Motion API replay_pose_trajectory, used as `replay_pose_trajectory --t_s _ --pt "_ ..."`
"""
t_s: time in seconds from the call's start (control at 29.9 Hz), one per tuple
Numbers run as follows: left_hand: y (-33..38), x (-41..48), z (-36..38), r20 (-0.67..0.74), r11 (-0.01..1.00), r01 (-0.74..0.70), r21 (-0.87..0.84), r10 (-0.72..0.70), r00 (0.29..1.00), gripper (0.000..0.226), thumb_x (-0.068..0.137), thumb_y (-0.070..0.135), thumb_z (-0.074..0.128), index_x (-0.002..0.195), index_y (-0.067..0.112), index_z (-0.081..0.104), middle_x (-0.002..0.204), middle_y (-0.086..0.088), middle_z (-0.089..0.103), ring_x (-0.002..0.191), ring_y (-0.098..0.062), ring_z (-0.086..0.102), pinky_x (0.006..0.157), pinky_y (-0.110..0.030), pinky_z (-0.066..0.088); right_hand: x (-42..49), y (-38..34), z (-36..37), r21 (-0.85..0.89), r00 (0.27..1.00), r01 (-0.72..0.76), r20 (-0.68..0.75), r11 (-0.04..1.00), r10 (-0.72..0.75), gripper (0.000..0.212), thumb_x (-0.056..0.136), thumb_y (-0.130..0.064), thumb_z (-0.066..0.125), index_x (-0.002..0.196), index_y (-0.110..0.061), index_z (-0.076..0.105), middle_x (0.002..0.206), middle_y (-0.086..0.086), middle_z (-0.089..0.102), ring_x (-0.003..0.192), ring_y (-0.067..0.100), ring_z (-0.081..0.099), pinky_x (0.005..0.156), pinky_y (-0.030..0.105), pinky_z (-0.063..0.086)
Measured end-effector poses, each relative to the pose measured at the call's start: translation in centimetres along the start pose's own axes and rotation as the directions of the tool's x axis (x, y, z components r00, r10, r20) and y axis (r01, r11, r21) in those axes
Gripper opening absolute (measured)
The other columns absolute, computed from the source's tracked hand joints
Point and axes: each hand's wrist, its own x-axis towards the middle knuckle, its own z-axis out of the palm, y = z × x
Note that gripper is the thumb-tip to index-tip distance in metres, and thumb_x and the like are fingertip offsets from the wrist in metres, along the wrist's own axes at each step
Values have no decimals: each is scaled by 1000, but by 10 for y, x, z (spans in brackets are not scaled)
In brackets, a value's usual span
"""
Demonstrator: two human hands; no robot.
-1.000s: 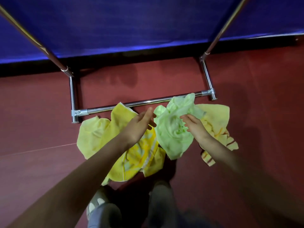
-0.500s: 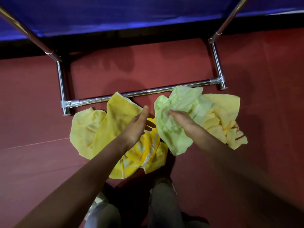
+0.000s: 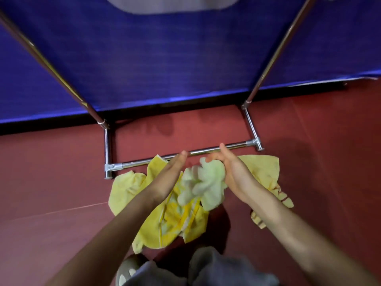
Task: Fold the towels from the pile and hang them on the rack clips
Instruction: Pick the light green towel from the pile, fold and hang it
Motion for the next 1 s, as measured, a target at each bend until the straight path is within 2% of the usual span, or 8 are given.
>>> replay_pose_trajectory --t_s 0.17,0.23,0.33,0.44,0.54,0.64,0.77,1.0 --pt "39 -45 3 -77 971 -230 59 234 969 40 95 36 18 118 26 50 128 13 46 121 5 36 96 -6 21 -52 -51 30 144 979 48 190 988 -75 52 76 -54 34 50 -15 58 62 11 60 57 19 56 53 22 46" --pt "53 -60 3 -96 961 -270 53 274 957 42 95 36 20 86 28 60 89 21 62 86 10 52 77 -5 36 -69 -68 37 161 963 87 239 983 -124 51 72 -54 35 47 -16 59 58 7 63 57 19 58 55 23 46" --pt "74 -83 1 -111 961 -267 73 273 955 58 94 40 26 49 21 56 44 17 56 49 5 47 50 -9 37 -99 -93 47 158 938 164 279 974 -204 49 74 -51 36 49 -16 58 55 3 62 51 13 58 49 18 47" --pt "106 -123 1 -161 943 -330 49 334 929 60 87 55 34 46 18 55 43 10 54 46 0 47 49 -16 37 -136 -115 57 84 905 306 282 948 -317 39 80 -46 40 63 -17 59 65 1 64 59 12 58 52 19 46" --pt "134 -152 -4 -338 918 -391 -71 347 875 58 93 40 34 47 14 57 37 6 54 39 -2 48 42 -14 38 -160 -117 58 -38 866 442 278 896 -415 19 78 -35 59 91 -22 61 80 -6 61 67 5 56 52 14 42" --pt "157 -177 -10 -438 896 -421 -142 324 838 56 92 41 35 55 4 54 47 -5 54 52 -18 53 49 -22 40 -175 -97 52 -258 866 448 365 856 -342 36 73 -28 60 109 -24 57 98 -6 62 80 -4 59 66 9 44" --pt "177 -198 -25 -512 883 -395 -255 224 829 55 89 52 36 64 8 58 68 -10 63 71 -26 62 77 -36 50 -184 -59 47 -493 880 347 465 798 -96 36 73 -28 62 108 -19 59 89 0 62 76 5 55 68 18 42" --pt "194 -241 -38 -531 823 -480 -303 273 802 54 84 61 36 76 15 63 74 -7 69 78 -24 66 86 -43 52 -196 -45 69 -606 871 486 397 630 -290 20 76 -14 68 71 -31 59 75 -10 52 69 -14 49 73 11 37"
